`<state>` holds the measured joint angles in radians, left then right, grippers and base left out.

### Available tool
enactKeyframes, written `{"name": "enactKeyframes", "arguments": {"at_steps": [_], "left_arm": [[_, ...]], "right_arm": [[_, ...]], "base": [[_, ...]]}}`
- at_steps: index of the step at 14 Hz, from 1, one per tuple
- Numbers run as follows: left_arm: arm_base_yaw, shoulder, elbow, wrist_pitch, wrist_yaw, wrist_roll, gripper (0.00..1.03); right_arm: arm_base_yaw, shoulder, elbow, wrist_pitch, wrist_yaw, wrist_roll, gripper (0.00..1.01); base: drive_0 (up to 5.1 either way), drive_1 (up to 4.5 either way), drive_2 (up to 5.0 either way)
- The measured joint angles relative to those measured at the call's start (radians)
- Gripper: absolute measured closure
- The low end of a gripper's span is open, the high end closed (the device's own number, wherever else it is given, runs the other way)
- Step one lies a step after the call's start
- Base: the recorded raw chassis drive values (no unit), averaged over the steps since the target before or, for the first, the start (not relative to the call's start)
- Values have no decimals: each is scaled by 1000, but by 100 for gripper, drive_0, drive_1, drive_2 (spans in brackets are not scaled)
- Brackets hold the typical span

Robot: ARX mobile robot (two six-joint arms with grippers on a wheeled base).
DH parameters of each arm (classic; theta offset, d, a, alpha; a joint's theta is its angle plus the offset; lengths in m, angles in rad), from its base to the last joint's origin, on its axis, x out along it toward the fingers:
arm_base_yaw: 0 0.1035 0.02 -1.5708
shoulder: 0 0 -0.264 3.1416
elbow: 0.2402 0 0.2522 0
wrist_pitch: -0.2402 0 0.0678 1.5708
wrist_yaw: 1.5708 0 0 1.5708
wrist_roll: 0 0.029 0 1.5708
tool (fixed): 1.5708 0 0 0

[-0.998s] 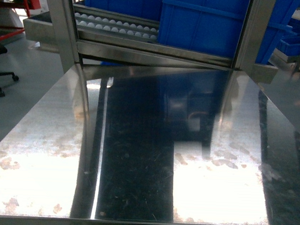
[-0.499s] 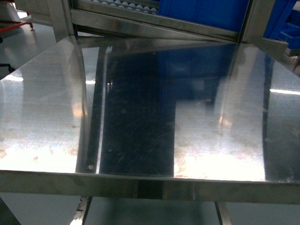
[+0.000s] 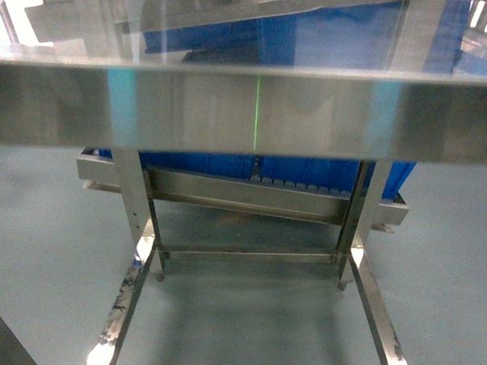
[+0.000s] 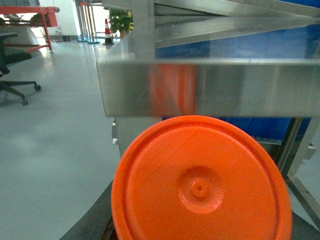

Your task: Pick capacitor and pack into box

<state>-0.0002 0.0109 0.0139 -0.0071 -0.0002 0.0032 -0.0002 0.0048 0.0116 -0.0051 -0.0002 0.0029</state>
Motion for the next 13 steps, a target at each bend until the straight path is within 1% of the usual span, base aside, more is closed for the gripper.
{"name": "enactKeyframes", "arguments": {"at_steps": [13], "left_arm": [[0, 0, 0, -1, 0, 0, 59]], "right_arm": [[0, 0, 0, -1, 0, 0, 3]], "base": [[0, 0, 0]]}}
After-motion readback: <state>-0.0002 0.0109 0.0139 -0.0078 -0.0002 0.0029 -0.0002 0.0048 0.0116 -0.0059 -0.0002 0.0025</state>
